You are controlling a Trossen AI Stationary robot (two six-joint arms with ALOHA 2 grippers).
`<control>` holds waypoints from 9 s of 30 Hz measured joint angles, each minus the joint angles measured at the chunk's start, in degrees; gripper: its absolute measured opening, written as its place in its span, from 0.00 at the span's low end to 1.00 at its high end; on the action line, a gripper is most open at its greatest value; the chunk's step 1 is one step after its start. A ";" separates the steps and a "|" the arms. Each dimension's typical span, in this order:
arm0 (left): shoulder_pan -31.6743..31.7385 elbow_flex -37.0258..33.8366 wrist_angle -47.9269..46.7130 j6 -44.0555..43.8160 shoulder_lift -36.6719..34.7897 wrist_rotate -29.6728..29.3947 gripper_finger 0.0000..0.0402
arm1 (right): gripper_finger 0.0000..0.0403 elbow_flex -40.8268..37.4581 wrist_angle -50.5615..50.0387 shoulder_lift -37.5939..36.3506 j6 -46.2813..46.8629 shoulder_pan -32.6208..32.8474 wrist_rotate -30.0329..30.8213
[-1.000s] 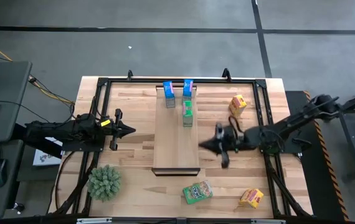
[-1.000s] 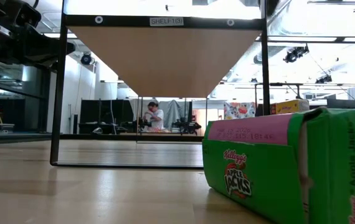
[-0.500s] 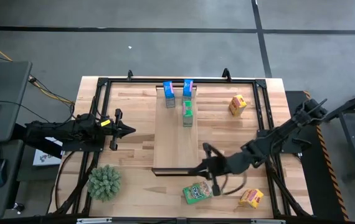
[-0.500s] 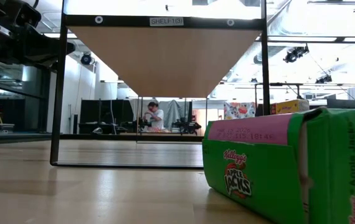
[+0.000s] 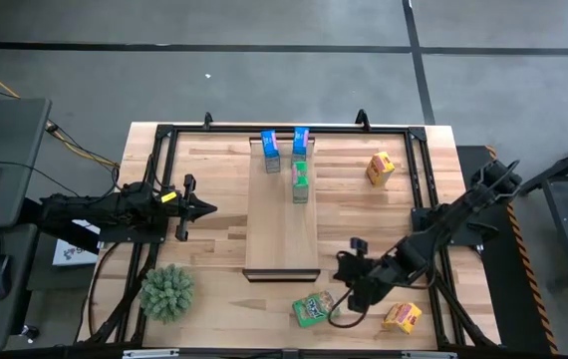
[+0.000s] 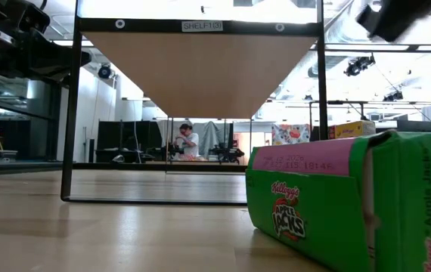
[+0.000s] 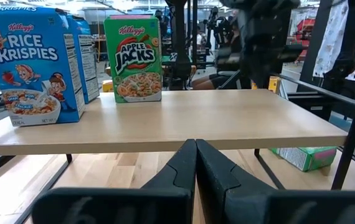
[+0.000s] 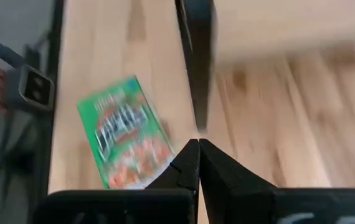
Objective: Stack cereal on shelf
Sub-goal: Put the green cereal box on the shelf aligned with the other green cereal box
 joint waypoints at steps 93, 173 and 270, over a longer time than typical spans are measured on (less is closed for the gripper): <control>-0.02 0.00 -0.01 0.00 -0.02 0.00 0.01 | 0.00 -29.46 60.63 11.20 -11.37 7.21 0.07; 0.00 0.00 -0.02 0.00 -0.01 -0.01 0.01 | 0.00 -29.57 73.08 15.18 -17.81 3.16 -8.17; 0.00 0.00 0.00 0.00 0.00 -0.01 0.01 | 0.29 1.59 22.64 -8.19 -22.86 0.54 10.63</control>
